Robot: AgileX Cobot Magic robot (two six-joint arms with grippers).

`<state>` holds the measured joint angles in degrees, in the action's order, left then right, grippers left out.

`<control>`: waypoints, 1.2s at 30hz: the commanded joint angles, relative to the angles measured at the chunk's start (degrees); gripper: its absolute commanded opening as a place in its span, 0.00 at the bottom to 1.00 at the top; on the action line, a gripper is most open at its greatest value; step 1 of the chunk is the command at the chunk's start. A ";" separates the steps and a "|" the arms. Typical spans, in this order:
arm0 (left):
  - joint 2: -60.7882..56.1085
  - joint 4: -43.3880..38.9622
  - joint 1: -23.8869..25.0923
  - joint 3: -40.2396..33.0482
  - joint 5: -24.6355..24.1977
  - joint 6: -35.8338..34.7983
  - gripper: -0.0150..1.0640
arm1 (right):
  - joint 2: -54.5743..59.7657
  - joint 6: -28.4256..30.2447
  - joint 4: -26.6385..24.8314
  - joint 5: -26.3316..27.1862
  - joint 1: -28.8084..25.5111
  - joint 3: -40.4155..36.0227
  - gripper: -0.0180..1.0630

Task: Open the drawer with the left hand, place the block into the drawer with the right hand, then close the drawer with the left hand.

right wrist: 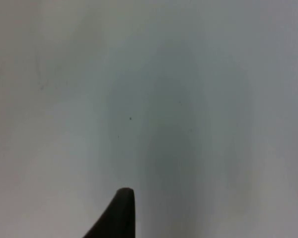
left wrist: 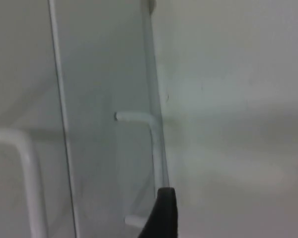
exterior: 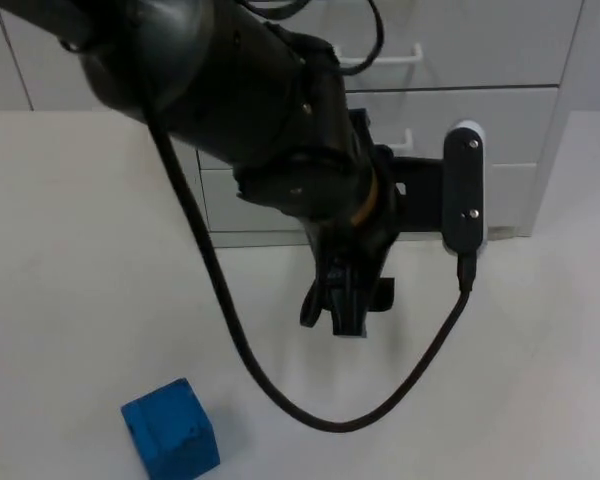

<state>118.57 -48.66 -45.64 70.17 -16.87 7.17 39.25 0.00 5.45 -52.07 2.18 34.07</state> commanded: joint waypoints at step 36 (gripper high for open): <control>13.28 -15.13 0.87 10.75 -3.75 -20.03 0.38 | 0.01 0.72 0.76 0.94 -0.26 0.42 0.99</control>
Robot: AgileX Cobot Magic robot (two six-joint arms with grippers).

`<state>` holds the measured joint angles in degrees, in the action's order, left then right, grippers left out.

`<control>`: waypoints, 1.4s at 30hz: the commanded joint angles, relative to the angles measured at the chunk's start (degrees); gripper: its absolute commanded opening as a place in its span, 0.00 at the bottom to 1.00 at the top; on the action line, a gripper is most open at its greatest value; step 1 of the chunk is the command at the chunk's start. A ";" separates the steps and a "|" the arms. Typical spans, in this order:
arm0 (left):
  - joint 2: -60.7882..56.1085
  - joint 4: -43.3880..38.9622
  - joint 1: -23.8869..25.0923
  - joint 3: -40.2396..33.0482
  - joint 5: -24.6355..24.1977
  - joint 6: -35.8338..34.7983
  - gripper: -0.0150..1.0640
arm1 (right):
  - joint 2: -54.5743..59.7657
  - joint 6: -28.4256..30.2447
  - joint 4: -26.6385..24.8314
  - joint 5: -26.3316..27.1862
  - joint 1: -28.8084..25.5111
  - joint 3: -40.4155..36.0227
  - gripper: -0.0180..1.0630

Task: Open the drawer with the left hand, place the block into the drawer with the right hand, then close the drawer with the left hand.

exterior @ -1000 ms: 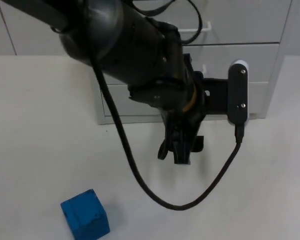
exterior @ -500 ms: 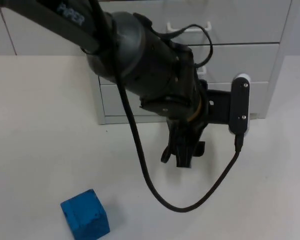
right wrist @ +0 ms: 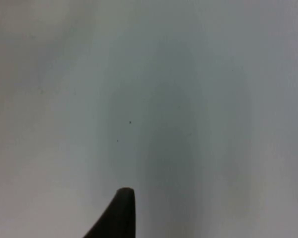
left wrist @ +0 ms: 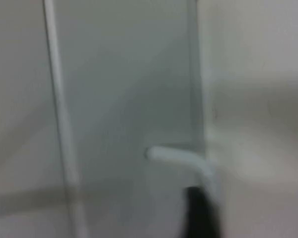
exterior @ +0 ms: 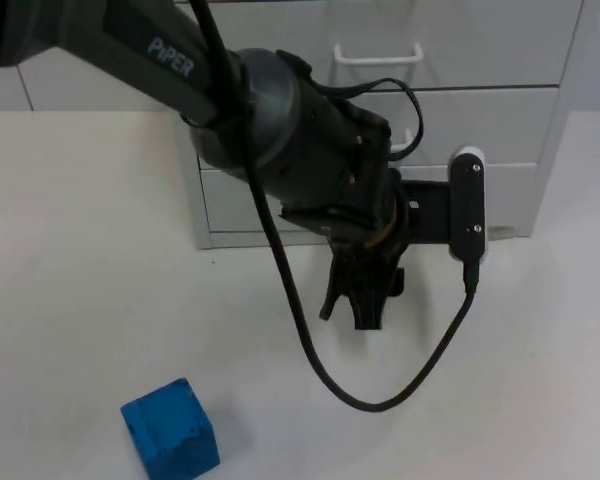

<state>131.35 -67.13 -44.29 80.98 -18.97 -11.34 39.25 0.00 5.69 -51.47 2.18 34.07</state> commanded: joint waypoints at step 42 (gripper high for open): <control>-6.38 51.05 -11.78 -7.60 -18.23 41.10 0.01 | 0.01 0.49 0.04 2.75 -0.26 0.42 0.99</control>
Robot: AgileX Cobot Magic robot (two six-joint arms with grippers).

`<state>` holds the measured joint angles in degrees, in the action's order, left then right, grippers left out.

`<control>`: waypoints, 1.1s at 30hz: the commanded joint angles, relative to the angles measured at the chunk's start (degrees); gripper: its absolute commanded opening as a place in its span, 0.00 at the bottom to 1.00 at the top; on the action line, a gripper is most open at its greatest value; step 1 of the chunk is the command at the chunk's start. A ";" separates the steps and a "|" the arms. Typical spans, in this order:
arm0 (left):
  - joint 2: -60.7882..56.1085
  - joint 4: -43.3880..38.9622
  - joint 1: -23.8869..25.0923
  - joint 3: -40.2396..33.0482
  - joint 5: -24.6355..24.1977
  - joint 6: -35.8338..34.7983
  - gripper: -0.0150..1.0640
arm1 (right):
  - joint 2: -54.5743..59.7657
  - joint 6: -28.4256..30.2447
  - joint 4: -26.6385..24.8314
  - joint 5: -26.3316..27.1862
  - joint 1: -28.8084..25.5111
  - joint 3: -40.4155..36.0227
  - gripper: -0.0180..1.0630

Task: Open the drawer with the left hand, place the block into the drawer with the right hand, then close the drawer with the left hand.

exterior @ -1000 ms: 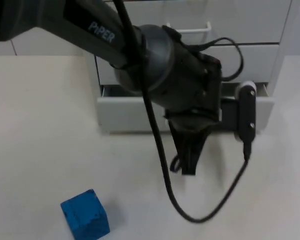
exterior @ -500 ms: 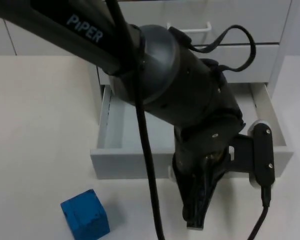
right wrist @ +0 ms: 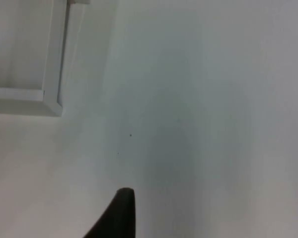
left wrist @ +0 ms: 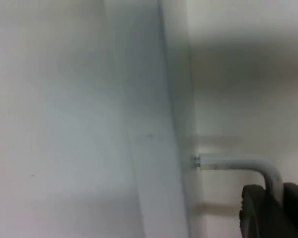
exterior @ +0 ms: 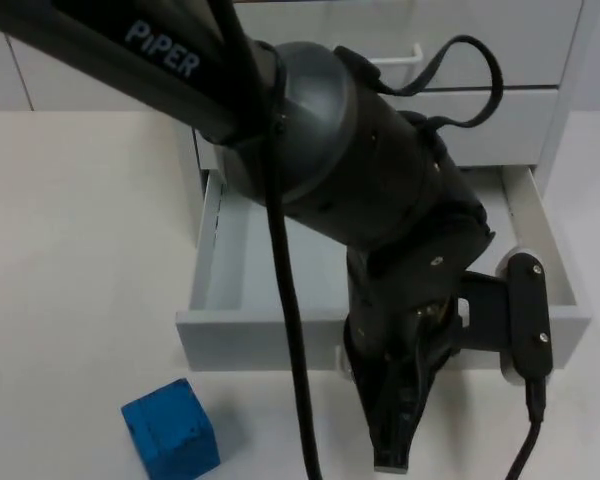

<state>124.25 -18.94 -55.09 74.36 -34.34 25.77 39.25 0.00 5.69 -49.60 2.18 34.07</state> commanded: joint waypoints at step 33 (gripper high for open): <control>-12.50 13.85 -0.82 -0.99 -9.03 4.00 0.71 | 0.01 0.49 0.01 1.43 -0.26 0.42 0.99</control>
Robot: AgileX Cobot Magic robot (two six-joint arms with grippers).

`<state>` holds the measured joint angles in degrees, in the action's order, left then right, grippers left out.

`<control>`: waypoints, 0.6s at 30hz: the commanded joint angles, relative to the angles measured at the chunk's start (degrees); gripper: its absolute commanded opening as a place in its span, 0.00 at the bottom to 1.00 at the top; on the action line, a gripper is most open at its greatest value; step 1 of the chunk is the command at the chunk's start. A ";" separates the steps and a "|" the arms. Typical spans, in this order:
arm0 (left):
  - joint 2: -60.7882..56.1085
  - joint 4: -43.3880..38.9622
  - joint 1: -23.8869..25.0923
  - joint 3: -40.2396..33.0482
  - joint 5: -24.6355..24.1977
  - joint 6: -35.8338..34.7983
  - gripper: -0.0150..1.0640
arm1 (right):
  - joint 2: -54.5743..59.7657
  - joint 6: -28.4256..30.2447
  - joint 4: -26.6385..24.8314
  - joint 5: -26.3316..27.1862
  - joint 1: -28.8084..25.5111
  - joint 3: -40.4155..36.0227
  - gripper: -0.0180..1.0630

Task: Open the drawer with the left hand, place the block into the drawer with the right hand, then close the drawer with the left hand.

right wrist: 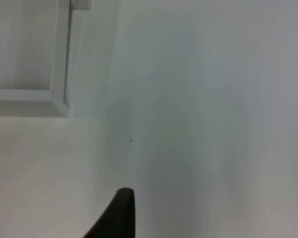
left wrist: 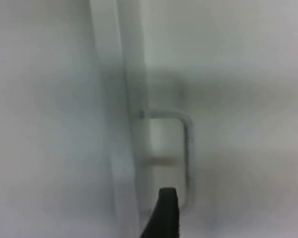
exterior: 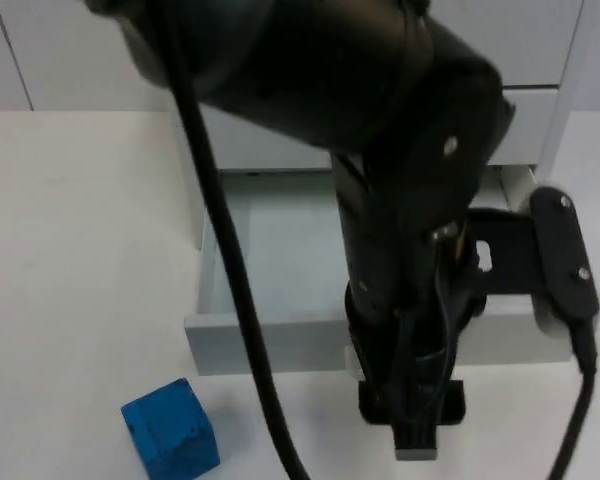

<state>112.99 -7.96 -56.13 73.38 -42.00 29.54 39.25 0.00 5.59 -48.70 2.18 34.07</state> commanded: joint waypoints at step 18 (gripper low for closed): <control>-13.56 12.01 4.69 0.00 -6.89 -5.38 0.71 | 0.01 0.49 0.01 0.50 -0.26 0.42 0.99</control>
<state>100.19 2.70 -52.04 73.38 -48.33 24.66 39.25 0.00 5.59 -48.70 2.18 34.07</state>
